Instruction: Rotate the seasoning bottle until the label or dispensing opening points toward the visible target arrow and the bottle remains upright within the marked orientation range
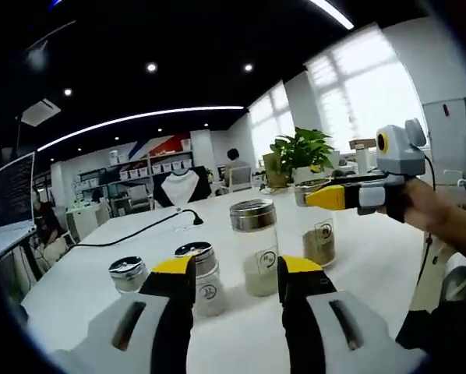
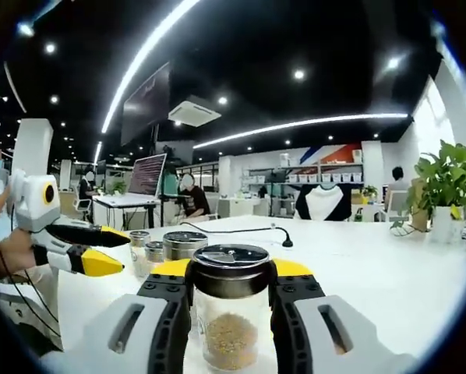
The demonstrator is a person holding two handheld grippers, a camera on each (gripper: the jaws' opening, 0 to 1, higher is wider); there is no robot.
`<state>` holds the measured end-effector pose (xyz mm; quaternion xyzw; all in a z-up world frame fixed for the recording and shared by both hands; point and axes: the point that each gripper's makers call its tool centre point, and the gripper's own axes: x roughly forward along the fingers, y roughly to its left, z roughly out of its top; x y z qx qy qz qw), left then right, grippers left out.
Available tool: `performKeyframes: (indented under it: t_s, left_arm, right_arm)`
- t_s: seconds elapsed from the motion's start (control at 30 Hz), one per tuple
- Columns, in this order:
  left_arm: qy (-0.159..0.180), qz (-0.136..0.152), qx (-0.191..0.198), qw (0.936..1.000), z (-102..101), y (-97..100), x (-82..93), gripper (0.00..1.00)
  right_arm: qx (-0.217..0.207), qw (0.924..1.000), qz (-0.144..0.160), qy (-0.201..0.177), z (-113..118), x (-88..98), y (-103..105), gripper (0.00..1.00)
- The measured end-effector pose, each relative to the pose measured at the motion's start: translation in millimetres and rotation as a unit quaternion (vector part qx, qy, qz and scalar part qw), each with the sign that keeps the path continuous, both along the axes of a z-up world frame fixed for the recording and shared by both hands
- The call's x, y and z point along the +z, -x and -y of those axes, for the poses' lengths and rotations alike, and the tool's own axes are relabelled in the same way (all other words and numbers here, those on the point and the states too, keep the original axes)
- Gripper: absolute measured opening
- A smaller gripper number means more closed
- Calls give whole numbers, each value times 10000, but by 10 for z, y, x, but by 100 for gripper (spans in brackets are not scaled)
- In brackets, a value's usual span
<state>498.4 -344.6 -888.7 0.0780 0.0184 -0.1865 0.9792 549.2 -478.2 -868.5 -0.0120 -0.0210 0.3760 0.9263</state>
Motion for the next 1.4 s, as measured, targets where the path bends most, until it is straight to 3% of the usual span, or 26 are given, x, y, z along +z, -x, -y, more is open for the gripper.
performKeyframes:
  t_s: [0.3,0.53,0.77,0.83,0.9,1.0,1.17,1.27,1.33,1.4]
  left_arm:
    - [-41,-57,100,9999,-137,12,-11,47]
    - [168,-80,23,9998,-217,20,-6,53]
    - [224,-102,51,9997,-267,8,-2,55]
    - [-18,-115,305,9995,-358,0,-20,54]
    - [-168,-159,316,9992,-364,1,-49,55]
    - [100,-230,217,9995,-361,17,-54,57]
    - [205,-358,118,9991,-375,43,-99,63]
    - [575,-452,-99,9973,-343,77,-117,70]
    - [611,-484,-128,9969,-359,87,-141,73]
    - [335,-532,-72,9980,-386,96,-193,74]
  right_arm:
    - [246,9997,-53,-65,-43,-42,-60,36]
    - [436,9988,-152,-189,-49,-84,-102,36]
    - [703,9975,-71,-49,-80,-95,-130,36]
    - [875,9961,-103,-95,-78,-97,-124,36]
    - [902,9959,-89,-81,-51,-102,-157,36]
    - [937,9956,-88,-33,-52,-98,-169,36]
    - [993,9950,-123,-42,-46,-105,-170,37]
    - [1105,9938,-139,-6,-35,-102,-183,37]
    - [1163,9931,-140,25,-35,-104,-179,37]
    - [1199,9926,-169,3,-35,-105,-170,37]
